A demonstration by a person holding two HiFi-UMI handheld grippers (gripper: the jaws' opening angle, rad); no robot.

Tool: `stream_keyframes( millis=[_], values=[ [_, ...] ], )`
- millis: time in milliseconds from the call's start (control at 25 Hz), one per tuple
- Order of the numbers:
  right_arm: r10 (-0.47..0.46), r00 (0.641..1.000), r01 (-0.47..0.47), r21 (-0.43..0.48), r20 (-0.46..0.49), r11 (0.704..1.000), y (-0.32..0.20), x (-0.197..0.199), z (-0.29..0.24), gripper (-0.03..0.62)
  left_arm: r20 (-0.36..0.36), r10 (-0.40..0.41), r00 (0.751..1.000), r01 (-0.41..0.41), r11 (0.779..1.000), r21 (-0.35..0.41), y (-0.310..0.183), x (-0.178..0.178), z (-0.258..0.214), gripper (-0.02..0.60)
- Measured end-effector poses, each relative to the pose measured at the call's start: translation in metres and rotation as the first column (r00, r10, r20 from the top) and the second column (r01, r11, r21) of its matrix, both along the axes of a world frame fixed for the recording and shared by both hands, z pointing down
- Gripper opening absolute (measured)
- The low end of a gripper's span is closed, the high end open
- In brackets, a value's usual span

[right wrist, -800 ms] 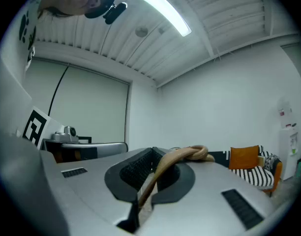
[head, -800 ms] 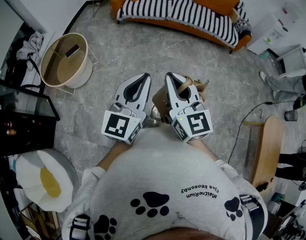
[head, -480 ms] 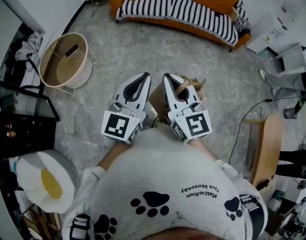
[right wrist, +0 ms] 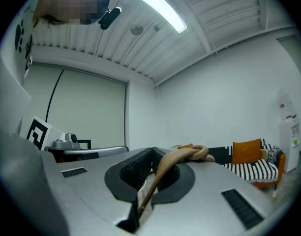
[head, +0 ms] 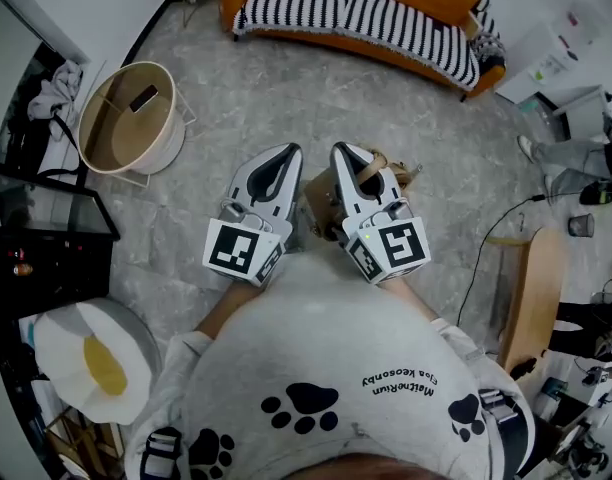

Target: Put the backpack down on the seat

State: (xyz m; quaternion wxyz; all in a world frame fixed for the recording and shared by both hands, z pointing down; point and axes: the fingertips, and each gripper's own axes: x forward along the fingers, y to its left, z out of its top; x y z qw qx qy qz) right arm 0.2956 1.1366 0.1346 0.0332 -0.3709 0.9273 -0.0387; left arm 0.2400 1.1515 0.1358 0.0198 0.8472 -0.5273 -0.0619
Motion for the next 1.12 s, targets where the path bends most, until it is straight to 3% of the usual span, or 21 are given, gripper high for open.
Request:
stream_keyframes(
  millis=[440,760,1120],
  values=[
    [-0.029,1.000,0.029,-0.011,0.003,1.000,-0.079,-0.039,0.001,0.032,-0.029,-0.034,0.999,0.034,0.999,0.012,-0.072,-0.042,0.000,0.021],
    [-0.085,0.996,0.085,-0.021,-0.008,0.996,-0.180,-0.064,-0.001,0.032,-0.047,-0.073,0.996,0.073,0.997,0.015,-0.174,-0.064,-0.005,0.021],
    [-0.116,0.993,0.116,-0.015,0.015,0.993,-0.306,-0.054,-0.001,0.032,-0.024,-0.098,0.995,0.099,0.995,0.031,-0.298,-0.057,-0.010,0.021]
  ],
)
